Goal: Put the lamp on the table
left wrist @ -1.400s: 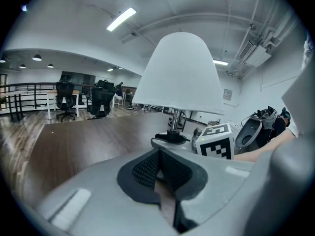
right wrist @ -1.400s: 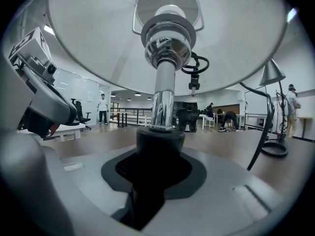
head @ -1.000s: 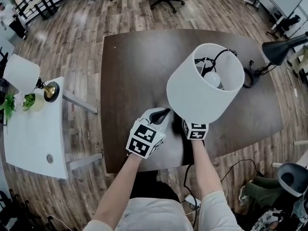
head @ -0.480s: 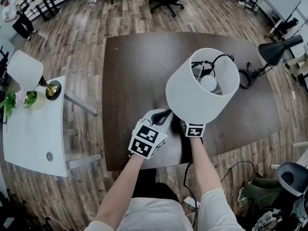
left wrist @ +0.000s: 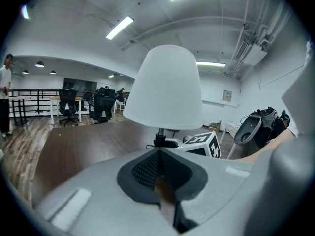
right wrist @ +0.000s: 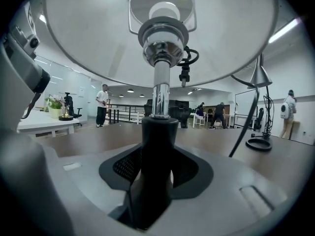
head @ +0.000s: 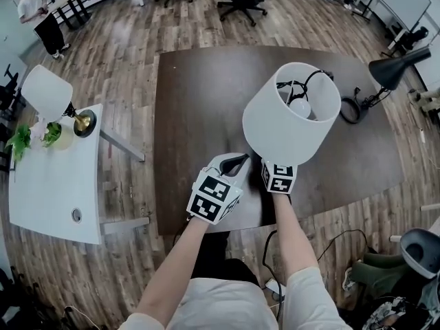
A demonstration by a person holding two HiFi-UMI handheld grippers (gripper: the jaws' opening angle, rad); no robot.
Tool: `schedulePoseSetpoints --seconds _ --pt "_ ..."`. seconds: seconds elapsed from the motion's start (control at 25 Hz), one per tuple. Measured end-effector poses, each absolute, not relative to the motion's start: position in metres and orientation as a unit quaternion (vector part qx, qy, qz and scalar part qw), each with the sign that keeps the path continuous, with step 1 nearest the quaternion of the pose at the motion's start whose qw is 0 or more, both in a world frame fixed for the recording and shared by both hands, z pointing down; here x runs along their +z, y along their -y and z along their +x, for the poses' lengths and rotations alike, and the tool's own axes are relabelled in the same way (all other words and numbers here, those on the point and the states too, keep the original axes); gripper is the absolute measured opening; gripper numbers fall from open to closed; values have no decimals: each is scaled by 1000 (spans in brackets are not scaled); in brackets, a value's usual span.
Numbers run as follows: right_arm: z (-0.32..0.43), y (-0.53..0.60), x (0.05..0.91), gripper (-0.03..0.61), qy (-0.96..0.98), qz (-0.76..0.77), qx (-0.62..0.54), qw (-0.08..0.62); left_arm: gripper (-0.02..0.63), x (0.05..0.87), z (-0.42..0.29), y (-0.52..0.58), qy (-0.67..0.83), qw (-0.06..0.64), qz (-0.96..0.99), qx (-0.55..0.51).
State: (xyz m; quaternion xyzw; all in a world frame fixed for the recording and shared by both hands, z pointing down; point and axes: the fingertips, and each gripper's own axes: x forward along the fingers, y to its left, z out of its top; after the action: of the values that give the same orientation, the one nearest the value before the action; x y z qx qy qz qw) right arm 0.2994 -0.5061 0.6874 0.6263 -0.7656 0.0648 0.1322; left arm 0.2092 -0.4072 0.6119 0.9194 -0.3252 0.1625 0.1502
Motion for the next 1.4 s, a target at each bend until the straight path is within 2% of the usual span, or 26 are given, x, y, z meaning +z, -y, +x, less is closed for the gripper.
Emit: schedulePoseSetpoints --seconds 0.36,0.64,1.0,1.4 --pt "305 449 692 169 757 634 86 132 0 593 202 359 331 136 919 165" --pt "295 360 650 163 760 632 105 109 0 573 198 305 339 116 916 183" --pt "282 257 570 106 763 633 102 78 0 534 179 240 357 106 910 180" --pt "273 209 539 26 747 645 150 60 0 509 145 205 374 119 901 185"
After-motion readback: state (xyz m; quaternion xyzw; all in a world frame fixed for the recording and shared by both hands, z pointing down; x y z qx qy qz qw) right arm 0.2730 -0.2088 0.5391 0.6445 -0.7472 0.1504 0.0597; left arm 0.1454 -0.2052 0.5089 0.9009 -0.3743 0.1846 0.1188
